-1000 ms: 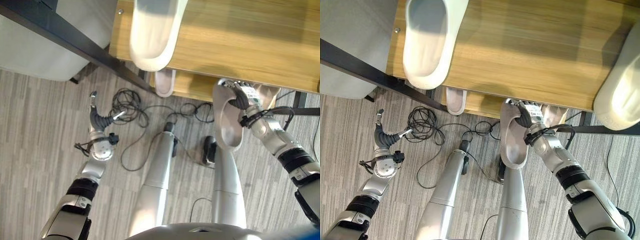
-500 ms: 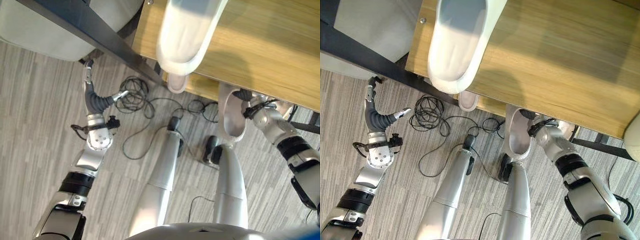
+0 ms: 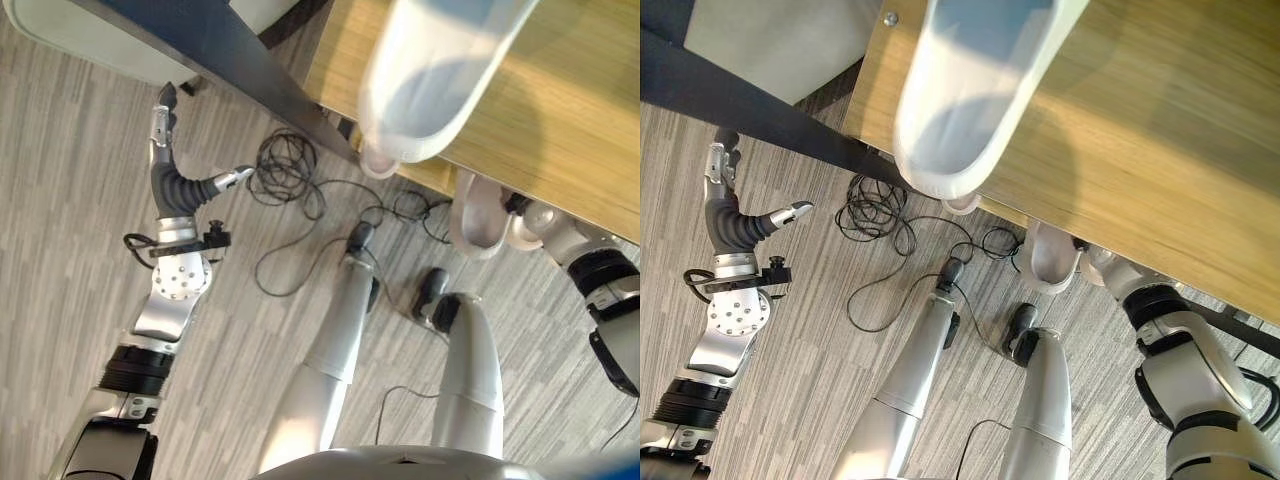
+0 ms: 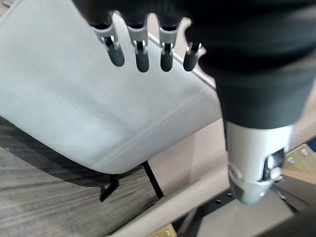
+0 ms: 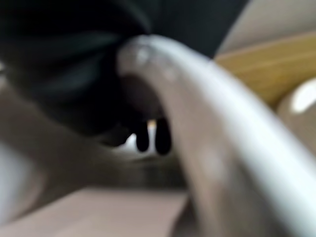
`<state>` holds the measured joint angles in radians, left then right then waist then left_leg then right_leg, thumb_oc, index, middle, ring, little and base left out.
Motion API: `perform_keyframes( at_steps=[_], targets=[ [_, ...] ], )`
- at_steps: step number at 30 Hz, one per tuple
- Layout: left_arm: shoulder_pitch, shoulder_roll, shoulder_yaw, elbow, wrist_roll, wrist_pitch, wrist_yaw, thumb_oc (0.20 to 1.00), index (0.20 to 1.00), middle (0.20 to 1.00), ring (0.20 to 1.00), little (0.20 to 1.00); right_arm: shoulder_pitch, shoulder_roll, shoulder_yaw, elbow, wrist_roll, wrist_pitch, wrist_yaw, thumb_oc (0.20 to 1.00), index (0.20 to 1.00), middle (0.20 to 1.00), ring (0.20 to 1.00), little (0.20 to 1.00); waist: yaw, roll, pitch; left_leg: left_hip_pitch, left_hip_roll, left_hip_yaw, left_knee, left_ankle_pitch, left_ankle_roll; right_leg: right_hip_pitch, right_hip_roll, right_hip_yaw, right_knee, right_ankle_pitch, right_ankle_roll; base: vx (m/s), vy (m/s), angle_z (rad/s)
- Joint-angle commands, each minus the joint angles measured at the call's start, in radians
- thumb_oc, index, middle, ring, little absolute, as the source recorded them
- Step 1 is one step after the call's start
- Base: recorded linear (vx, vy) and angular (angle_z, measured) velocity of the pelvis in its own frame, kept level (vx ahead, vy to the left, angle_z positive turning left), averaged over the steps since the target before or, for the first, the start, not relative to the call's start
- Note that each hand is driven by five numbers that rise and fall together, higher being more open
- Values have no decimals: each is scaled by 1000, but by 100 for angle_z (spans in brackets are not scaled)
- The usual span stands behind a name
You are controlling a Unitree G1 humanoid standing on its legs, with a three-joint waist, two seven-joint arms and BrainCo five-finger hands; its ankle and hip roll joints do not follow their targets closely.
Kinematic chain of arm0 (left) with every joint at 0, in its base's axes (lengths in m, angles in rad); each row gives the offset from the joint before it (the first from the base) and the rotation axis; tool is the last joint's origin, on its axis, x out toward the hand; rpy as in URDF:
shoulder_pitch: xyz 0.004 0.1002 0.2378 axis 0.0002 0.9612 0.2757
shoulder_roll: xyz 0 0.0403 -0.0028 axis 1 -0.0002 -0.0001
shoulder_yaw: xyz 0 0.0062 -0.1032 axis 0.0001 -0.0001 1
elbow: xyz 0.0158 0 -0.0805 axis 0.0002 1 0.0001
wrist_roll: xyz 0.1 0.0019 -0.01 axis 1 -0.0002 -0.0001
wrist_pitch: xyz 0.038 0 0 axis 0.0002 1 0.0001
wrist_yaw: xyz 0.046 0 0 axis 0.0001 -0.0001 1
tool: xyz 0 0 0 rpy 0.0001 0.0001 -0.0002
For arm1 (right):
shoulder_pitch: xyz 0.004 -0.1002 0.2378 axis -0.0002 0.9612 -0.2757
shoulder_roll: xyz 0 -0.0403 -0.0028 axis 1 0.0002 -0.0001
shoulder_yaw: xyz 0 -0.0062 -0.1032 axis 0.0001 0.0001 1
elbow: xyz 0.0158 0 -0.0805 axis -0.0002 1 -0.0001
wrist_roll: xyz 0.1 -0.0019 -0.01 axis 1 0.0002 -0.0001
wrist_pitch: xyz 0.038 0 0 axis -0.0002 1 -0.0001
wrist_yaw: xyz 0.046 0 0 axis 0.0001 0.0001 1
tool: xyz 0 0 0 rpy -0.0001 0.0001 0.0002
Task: Arrange the slippers neatly on the shoe rack.
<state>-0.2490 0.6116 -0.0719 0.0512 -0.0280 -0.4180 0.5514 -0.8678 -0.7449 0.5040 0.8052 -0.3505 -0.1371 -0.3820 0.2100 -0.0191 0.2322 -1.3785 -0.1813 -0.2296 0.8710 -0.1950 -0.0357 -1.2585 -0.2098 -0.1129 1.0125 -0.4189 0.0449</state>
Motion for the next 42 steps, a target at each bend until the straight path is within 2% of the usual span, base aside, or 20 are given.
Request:
perform_keyframes(
  at_steps=[1, 11, 15, 16, 17, 18, 32, 37, 40, 42],
  targets=[
    [35, 40, 50, -65, 1, -68, 15, 1000, 1000, 1000, 1000, 1000, -18, -23, -17, 10, 28, -9, -56, 200, 200, 200, 200, 200, 22, -16, -26, -5, 31, 48, -112, 13, 34, 22, -9, 91, -42, -5, 2, 40, 3, 7],
    [33, 83, 31, -64, 11, -86, 14, 1000, 1000, 1000, 1000, 1000, -45, -54, -29, 14, 71, -20, -76, 200, 200, 200, 200, 200, 43, -31, -16, 2, 13, 31, -178, 49, 21, 40, -26, 64, -73, -9, 0, 14, -34, 11],
    [44, 90, 39, -65, 10, -88, 17, 1000, 1000, 1000, 1000, 1000, -55, -55, -22, 28, 72, -19, -77, 200, 200, 200, 200, 200, 46, -33, -21, -11, 8, 26, -165, 49, 19, 26, -27, 65, -54, -13, -4, 12, -4, 3],
    [49, 92, 41, -66, 10, -89, 16, 1000, 1000, 1000, 1000, 1000, -56, -54, -21, 28, 71, -19, -78, 429, 429, 429, 429, 429, 48, -34, -23, -13, 7, 24, -163, 48, 19, 22, -29, 66, -51, -14, -5, 0, 0, 0],
    [55, 92, 46, -67, 9, -89, 18, 1000, 1000, 1000, 1000, 1000, -58, -49, -21, 31, 70, -19, -82, 733, 733, 733, 733, 733, 49, -35, -27, -18, 6, 23, -159, 46, 20, 19, -30, 65, -48, -14, -5, 0, 0, 0],
    [57, 92, 45, -67, 10, -89, 18, 1000, 1000, 1000, 1000, 1000, -61, -48, -20, 39, 68, -18, -86, 1000, 1000, 1000, 1000, 1000, 51, -35, -28, -20, 5, 23, -158, 47, 19, 16, -32, 63, -45, -14, -5, 0, 0, 0],
    [93, 124, 67, -84, 52, -84, 30, 1000, 1000, 1000, 1000, 1000, -54, -44, -54, 30, 74, -10, -111, 1000, 1000, 1000, 1000, 1000, 59, -28, -22, -23, 14, 23, -163, 58, 18, 13, -30, 58, -43, -14, -5, 0, 0, 0],
    [102, 135, 55, -85, 80, -78, 41, 1000, 1000, 1000, 1000, 1000, -29, -13, -77, 28, 86, -9, -126, 1000, 1000, 1000, 1000, 1000, 54, -27, -18, -15, 18, 20, -170, 62, 17, 15, -26, 60, -42, -12, -6, 0, 0, 0],
    [105, 122, 49, -78, 61, -75, 36, 1000, 1000, 1000, 1000, 1000, -10, 13, -106, 28, 108, -5, -139, 1000, 1000, 1000, 1000, 1000, 49, -24, -17, -10, 22, 19, -169, 62, 17, 21, -23, 59, -40, -11, -7, 0, 0, 0],
    [114, 89, 53, -63, -4, -77, 14, 1000, 1000, 1000, 1000, 1000, 31, 31, -150, -14, 135, -4, -151, 1000, 1000, 1000, 1000, 1000, 45, -24, -12, -3, 26, 21, -167, 64, 16, 31, -20, 61, -43, -9, -8, 0, 0, 0]
  ],
)
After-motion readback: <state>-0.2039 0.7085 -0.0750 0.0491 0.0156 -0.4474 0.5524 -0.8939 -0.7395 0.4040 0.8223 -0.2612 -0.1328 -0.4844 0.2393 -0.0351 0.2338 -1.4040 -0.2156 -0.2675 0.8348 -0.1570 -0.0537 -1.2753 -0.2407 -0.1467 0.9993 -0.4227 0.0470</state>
